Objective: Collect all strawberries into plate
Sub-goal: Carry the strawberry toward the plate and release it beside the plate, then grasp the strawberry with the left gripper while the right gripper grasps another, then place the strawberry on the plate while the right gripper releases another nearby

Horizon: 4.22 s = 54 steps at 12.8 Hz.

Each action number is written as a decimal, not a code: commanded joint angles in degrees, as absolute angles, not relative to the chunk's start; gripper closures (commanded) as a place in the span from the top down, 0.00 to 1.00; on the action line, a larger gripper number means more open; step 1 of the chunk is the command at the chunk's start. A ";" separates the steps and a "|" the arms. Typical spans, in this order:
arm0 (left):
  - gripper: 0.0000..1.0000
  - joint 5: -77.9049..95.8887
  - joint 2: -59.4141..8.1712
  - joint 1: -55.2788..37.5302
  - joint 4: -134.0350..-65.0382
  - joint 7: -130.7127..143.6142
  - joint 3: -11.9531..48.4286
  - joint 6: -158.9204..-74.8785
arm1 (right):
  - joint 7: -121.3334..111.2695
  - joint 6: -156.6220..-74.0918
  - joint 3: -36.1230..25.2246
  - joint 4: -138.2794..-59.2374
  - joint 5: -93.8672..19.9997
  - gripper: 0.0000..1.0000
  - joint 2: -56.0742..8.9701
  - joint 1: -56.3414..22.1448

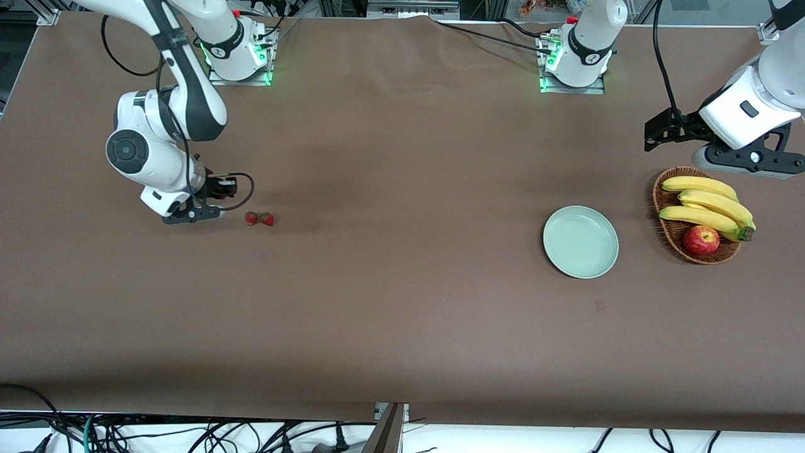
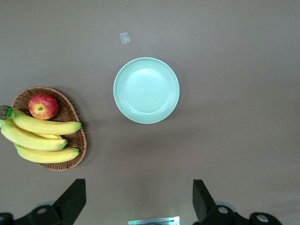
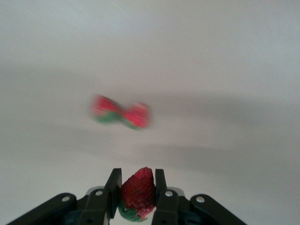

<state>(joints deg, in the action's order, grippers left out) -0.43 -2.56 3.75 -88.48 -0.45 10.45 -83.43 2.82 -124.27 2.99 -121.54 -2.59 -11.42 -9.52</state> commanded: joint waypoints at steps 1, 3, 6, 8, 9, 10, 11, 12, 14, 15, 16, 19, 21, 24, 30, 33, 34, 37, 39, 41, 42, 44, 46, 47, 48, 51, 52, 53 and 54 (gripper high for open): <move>1.00 -0.88 -2.99 4.04 -87.19 -1.58 10.55 -82.27 | 10.77 -119.01 6.06 -109.46 -6.40 0.01 -16.94 -12.72; 1.00 -0.88 -2.99 4.04 -87.28 -1.50 10.55 -82.09 | 19.03 -119.79 6.42 -102.17 -10.35 0.01 -22.47 -18.51; 1.00 -0.79 -2.99 4.04 -87.28 -1.41 10.55 -82.09 | 35.10 -124.16 6.42 -91.70 -13.71 0.01 -32.05 -26.78; 1.00 -0.18 -2.99 4.13 -87.36 -1.23 10.55 -81.39 | 48.36 -133.36 6.42 -85.81 -13.62 0.02 -39.77 -34.24; 1.00 0.52 -2.99 4.83 -87.36 -1.14 10.46 -81.13 | 55.13 -139.51 6.42 -82.30 -13.54 0.02 -44.51 -37.93; 1.00 0.79 -2.99 5.27 -87.36 -1.14 10.46 -81.12 | 61.63 -145.31 6.42 -78.96 -13.54 0.03 -48.91 -41.10; 1.00 1.05 -2.99 5.36 -87.36 -1.23 10.46 -81.12 | 68.31 -151.37 6.42 -75.71 -13.54 0.07 -52.96 -43.83; 1.00 1.14 -2.99 5.36 -87.36 -1.14 10.46 -81.04 | 74.73 -157.09 6.42 -72.11 -13.54 0.16 -56.39 -46.38; 1.00 1.14 -2.99 5.36 -87.36 -1.05 10.46 -81.04 | 85.21 -164.94 6.42 -69.61 -13.54 0.72 -59.06 -48.86; 1.00 1.14 -2.99 5.36 -87.36 -1.05 10.46 -81.04 | 86.65 -164.97 6.33 -69.70 -13.54 0.86 -58.54 -48.87; 1.00 1.14 -2.99 5.36 -87.36 -1.14 10.46 -81.04 | 86.75 -164.01 6.33 -69.87 -13.62 0.93 -57.40 -48.69; 1.00 1.14 -3.08 5.36 -87.36 -1.14 10.46 -81.04 | 84.13 -151.22 5.71 -69.79 -11.09 0.99 -53.98 -45.36; 1.00 1.14 -3.08 5.45 -87.19 -1.05 10.46 -81.21 | 74.06 -138.23 5.80 -69.96 -10.11 0.99 -50.82 -41.59; 1.00 0.88 -6.67 3.52 -86.83 -1.05 11.16 -79.73 | 54.91 -124.58 2.48 -72.15 -9.93 0.99 -46.77 -37.71; 1.00 0.88 -18.53 0.35 -88.06 0.18 13.27 -88.65 | 22.47 -113.45 -13.08 -84.05 -9.84 0.99 -39.14 -37.62; 1.00 1.05 -24.50 -0.70 -87.63 -8.82 13.80 -97.79 | 12.78 -126.96 -15.46 -103.66 -9.93 0.99 -31.05 -37.62; 1.00 0.79 -26.52 -0.79 -87.71 -13.23 13.80 -102.00 | 10.57 -128.83 -15.82 -107.45 -10.19 0.98 -29.81 -37.62; 1.00 0.35 -34.43 -2.79 -87.98 -17.40 14.06 -111.59 | 7.31 -129.55 -17.40 -112.22 -10.19 0.97 -27.86 -37.62; 1.00 -5.31 -37.34 -6.49 -88.15 -17.40 13.80 -116.96 | 5.02 -131.21 -17.93 -114.07 -10.20 0.95 -27.86 -37.62; 1.00 -12.11 -40.15 -6.85 -88.24 -17.66 13.97 -121.17 | 2.56 -134.63 -18.19 -116.53 -10.20 0.95 -27.95 -37.53; 1.00 -12.48 -41.56 -6.77 -89.29 -19.58 13.97 -124.77 | 1.16 -136.13 -18.37 -117.50 -10.20 0.94 -28.04 -37.44; 1.00 -12.48 -42.45 -5.98 -91.05 -25.37 13.97 -130.67 | 0.44 -137.46 -18.63 -118.39 -10.37 0.90 -28.30 -37.00; 1.00 -12.48 -43.76 -5.80 -91.32 -27.33 13.89 -132.97 | 0.44 -137.46 -18.63 -118.56 -10.72 0.73 -28.30 -36.91; 1.00 -12.48 -44.47 -5.63 -91.32 -27.77 13.89 -133.24 | 0.44 -137.46 -18.63 -118.83 -10.81 0.61 -28.21 -36.91; 0.93 -12.48 -45.08 -5.02 -91.32 -28.03 13.97 -133.33 | 0.44 -137.37 -18.63 -118.83 -10.90 0.49 -28.04 -37.00; 0.15 -12.48 -45.09 -4.48 -91.41 -33.02 13.97 -133.24 | 0.44 -137.55 -18.63 -119.35 -10.99 0.40 -28.04 -37.00; 0.01 -12.39 -44.91 -4.40 -91.41 -35.40 13.97 -133.24 | 0.44 -137.55 -18.63 -119.44 -10.99 0.37 -28.04 -37.00; 0.00 -12.31 -44.91 -4.39 -91.32 -35.68 13.97 -133.16 | 0.53 -137.37 -18.63 -119.44 -10.99 0.30 -27.95 -37.00; 0.00 -12.22 -44.74 -4.31 -91.32 -35.86 14.06 -133.07 | 0.61 -136.94 -18.63 -119.27 -10.99 0.26 -27.69 -37.00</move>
